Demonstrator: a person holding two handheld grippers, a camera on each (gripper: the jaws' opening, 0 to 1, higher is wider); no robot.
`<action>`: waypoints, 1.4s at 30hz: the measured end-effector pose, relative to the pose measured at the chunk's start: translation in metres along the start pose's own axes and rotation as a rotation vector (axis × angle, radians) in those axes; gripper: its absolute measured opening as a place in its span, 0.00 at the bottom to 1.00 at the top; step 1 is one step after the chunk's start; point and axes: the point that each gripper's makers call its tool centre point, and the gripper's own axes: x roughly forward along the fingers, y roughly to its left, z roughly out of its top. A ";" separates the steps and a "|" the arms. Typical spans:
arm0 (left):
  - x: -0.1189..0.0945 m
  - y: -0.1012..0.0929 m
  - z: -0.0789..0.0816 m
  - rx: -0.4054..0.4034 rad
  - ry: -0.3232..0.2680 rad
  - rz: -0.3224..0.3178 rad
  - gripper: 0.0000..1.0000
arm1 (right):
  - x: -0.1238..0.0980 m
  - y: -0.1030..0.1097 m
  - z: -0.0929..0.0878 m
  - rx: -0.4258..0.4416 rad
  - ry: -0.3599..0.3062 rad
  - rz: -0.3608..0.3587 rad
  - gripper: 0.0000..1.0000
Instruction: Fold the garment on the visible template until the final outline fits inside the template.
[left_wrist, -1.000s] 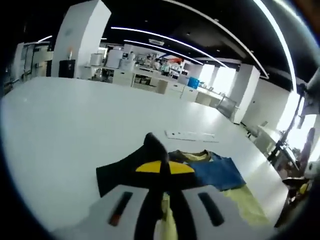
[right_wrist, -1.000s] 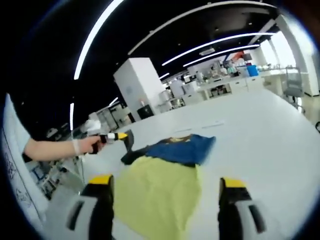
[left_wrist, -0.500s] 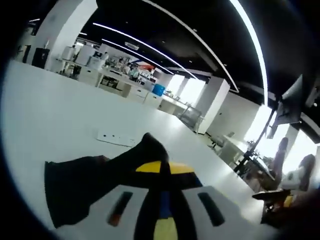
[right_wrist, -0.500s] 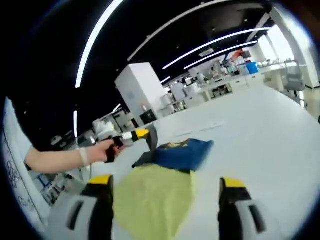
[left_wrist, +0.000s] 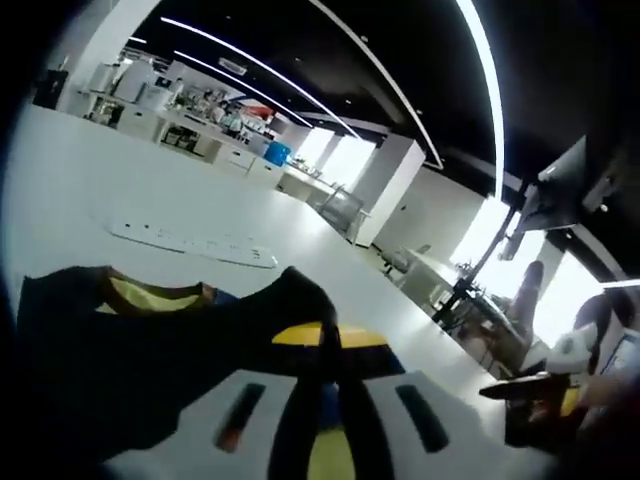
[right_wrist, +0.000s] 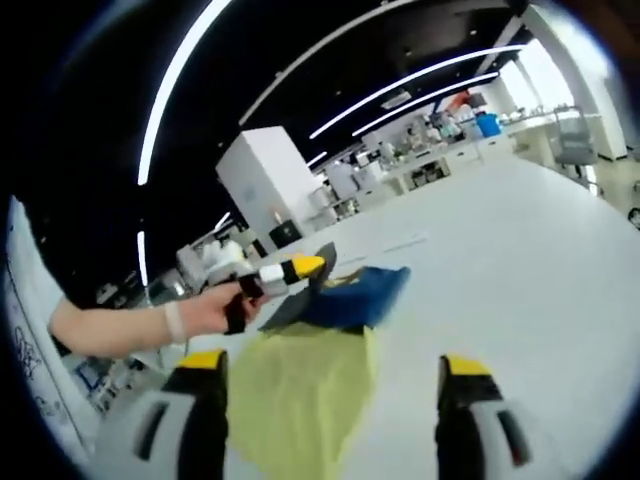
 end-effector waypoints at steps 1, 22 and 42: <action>0.003 -0.004 -0.003 0.002 0.010 -0.008 0.00 | -0.001 0.000 0.000 0.006 -0.003 -0.001 0.86; 0.020 0.010 -0.062 0.007 0.168 0.022 0.04 | -0.004 -0.007 -0.014 0.057 0.000 -0.035 0.85; 0.018 0.010 -0.053 0.136 0.154 -0.002 0.71 | -0.001 -0.004 -0.014 0.069 -0.004 -0.026 0.85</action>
